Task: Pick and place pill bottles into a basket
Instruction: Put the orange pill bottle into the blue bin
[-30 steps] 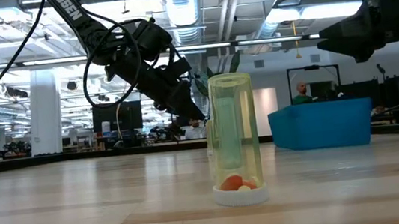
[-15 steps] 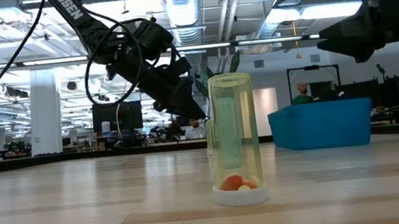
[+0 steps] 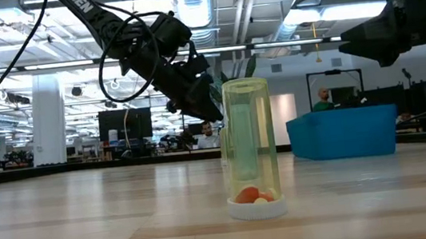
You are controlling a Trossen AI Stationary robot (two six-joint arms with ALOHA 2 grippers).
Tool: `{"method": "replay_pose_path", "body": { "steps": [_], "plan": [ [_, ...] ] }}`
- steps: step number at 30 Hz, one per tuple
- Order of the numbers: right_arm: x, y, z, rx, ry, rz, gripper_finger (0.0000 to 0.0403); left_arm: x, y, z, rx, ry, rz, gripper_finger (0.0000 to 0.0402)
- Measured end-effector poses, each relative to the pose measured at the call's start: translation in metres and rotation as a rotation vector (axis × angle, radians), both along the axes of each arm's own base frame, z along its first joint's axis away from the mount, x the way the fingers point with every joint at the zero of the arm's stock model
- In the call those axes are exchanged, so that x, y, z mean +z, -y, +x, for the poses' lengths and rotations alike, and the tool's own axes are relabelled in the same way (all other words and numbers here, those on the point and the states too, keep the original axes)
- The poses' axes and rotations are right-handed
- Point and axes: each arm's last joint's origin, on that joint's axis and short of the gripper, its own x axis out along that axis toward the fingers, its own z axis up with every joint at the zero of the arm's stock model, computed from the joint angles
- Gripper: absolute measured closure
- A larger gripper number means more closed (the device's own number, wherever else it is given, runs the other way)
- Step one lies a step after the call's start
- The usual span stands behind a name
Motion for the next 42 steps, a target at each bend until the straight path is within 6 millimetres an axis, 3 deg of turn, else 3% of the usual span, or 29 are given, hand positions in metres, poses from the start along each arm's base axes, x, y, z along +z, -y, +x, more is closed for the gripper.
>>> {"method": "replay_pose_path", "body": {
  "steps": [9, 20, 34, 42],
  "plan": [
    [0.000, 0.000, 0.000, 0.000, 0.000, 0.000, 0.0159, -0.003, 0.002, 0.000, 0.000, -0.024, -0.017, 0.0242],
    [0.000, 0.000, 0.000, 0.002, -0.005, 0.001, 0.0159, -0.008, -0.004, 0.027, 0.003, -0.148, -0.013, 0.0242],
    [-0.001, 0.000, 0.000, 0.001, -0.007, 0.001, 0.0159, -0.006, -0.006, 0.028, -0.026, -0.137, -0.007, 0.0241],
    [-0.001, 0.000, 0.000, 0.001, -0.007, 0.001, 0.0159, -0.006, -0.006, 0.028, -0.039, -0.133, -0.011, 0.0207]
  ]
}}
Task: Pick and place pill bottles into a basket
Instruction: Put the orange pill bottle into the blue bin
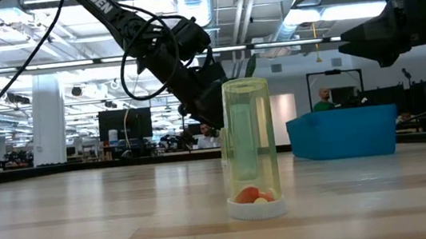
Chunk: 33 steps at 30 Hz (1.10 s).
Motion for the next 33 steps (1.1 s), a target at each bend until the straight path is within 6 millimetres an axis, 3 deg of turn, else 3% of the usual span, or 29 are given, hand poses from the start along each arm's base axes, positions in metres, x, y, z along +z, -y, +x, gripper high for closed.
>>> {"method": "replay_pose_path", "body": {
  "steps": [10, 17, 26, 33],
  "plan": [
    [0.000, 0.000, 0.000, 0.000, 0.000, 0.000, 0.0159, 0.001, -0.004, 0.001, 0.026, 0.030, 0.011, 0.0180],
    [0.000, 0.000, 0.000, 0.000, 0.001, 0.000, 0.0159, -0.016, -0.007, 0.004, 0.051, -0.023, -0.007, 0.0180],
    [0.000, 0.000, 0.000, 0.000, 0.000, 0.000, 0.0159, -0.010, -0.011, 0.010, 0.062, 0.003, 0.010, 0.0180],
    [0.000, 0.000, 0.000, 0.000, 0.000, 0.000, 0.0159, -0.011, -0.012, 0.009, 0.066, -0.006, 0.005, 0.0228]
  ]
}}
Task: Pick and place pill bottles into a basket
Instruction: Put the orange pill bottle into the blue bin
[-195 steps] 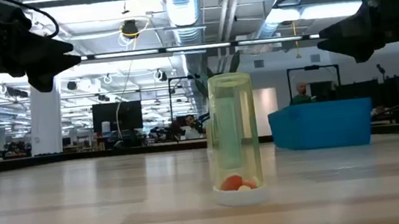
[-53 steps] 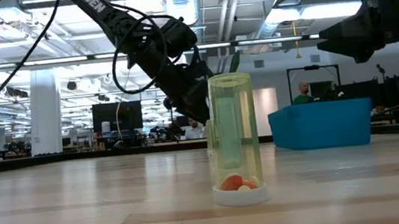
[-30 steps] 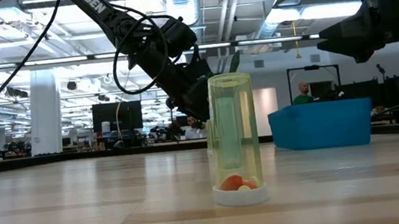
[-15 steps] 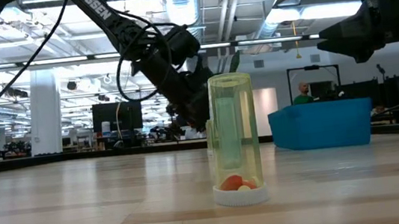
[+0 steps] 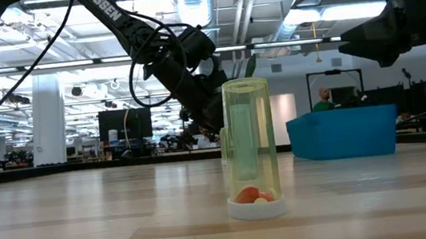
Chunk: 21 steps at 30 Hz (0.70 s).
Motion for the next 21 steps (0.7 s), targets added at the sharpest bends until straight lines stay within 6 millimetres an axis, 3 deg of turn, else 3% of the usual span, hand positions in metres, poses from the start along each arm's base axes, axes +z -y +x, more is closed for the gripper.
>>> {"method": "replay_pose_path", "body": {
  "steps": [10, 21],
  "plan": [
    [0.0000, 0.0000, 0.0000, 0.000, 0.000, 0.000, 0.0159, 0.0003, 0.0010, 0.0008, -0.027, 0.015, -0.022, 0.0323],
    [0.0000, 0.0000, 0.0000, 0.000, 0.000, 0.000, 0.0159, 0.0090, 0.0013, 0.0066, -0.048, 0.059, -0.060, 0.0312]
  ]
}}
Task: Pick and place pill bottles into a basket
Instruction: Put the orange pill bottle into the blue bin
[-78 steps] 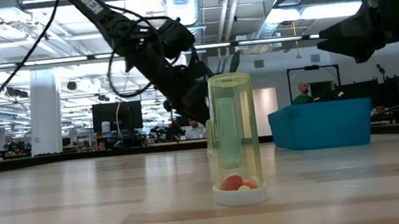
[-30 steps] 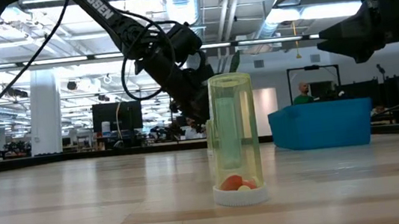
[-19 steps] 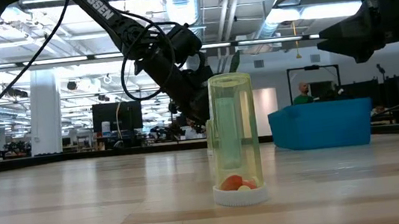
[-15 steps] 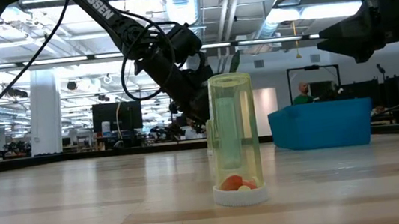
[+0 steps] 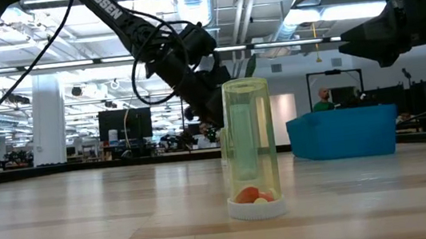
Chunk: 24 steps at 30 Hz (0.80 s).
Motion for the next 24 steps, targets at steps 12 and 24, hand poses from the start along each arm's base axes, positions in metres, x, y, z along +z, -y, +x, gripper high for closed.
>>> {"method": "replay_pose_path", "body": {
  "steps": [12, 24],
  "plan": [
    [0.000, 0.000, 0.000, 0.000, 0.000, 0.000, 0.0159, 0.057, 0.023, 0.035, -0.128, 0.115, 0.067, 0.0308],
    [0.000, 0.000, 0.000, 0.000, 0.000, 0.000, 0.0159, 0.083, 0.056, 0.054, -0.246, 0.228, 0.132, 0.0312]
  ]
}}
